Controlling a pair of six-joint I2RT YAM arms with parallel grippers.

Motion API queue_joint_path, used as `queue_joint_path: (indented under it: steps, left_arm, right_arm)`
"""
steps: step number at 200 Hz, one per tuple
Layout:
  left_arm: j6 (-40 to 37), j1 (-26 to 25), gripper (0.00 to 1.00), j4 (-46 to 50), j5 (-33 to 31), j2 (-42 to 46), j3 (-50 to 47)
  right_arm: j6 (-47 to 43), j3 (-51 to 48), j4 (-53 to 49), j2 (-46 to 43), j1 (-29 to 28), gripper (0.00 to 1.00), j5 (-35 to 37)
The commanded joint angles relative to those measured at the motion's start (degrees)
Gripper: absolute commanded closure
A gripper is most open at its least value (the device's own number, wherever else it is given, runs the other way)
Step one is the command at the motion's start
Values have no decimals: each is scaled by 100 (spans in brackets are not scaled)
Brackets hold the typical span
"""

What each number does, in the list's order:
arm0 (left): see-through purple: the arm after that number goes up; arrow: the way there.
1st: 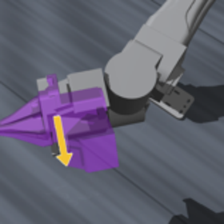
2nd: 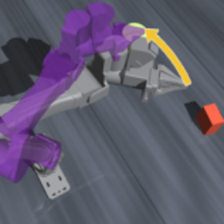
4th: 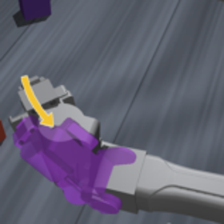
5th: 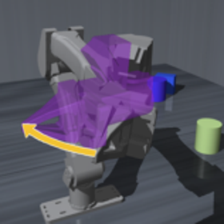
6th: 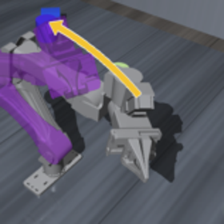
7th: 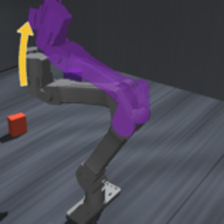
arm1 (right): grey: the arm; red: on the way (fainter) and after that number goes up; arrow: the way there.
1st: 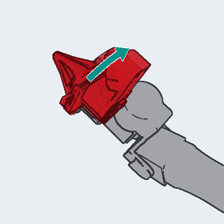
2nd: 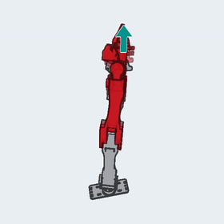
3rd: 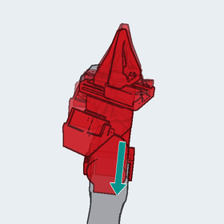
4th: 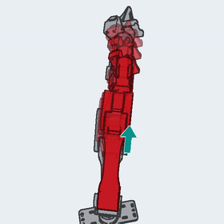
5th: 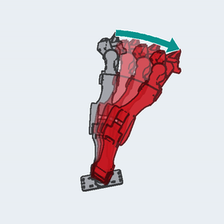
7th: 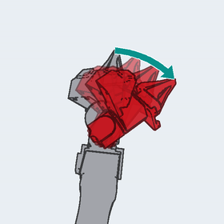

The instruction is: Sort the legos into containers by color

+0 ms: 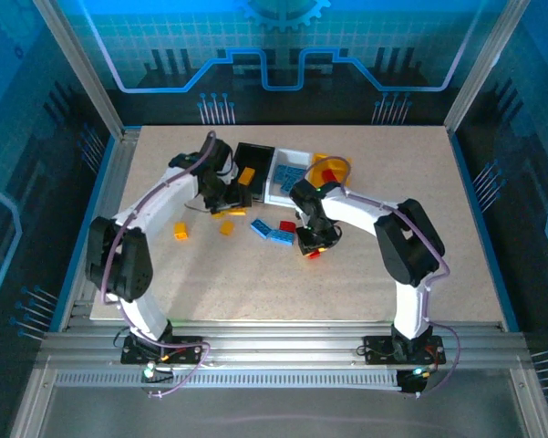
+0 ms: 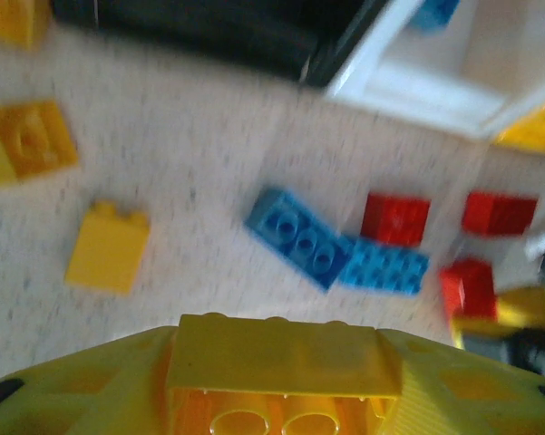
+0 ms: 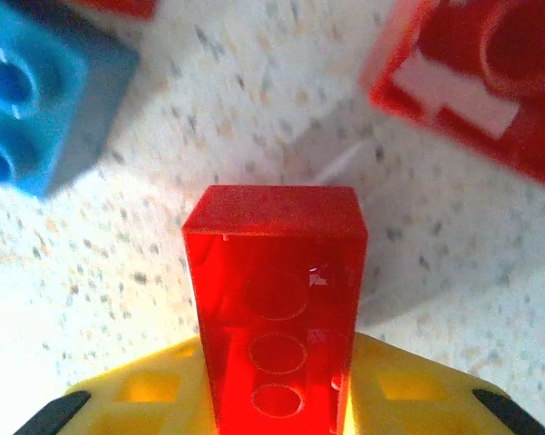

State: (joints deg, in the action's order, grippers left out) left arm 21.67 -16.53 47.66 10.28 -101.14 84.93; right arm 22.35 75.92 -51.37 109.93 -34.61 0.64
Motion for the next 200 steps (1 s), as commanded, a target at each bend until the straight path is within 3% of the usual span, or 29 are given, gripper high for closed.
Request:
queue_joint_path:
  steps: [1, 50, 104, 158, 200]
  left_arm:
    - [422, 179, 44, -240, 116, -558, 664]
    - [920, 313, 43, -335, -183, -2023, 2406]
    - [1093, 305, 31, 107, -325, -3107, 3916]
    - [1113, 315, 19, 45, -316, -2855, 3800]
    - [1042, 300, 9, -306, -185, -1775, 2710]
  right_arm:
    - [212, -236, -57, -466, -99, 68, -45]
    - [473, -429, -101, -878, -94, 69, -317]
    - [489, -107, -398, -1207, 52, 69, -373]
    - [613, 335, -440, -1405, 516, 69, -880]
    - [797, 887, -321, -1220, 1104, 70, -1352]
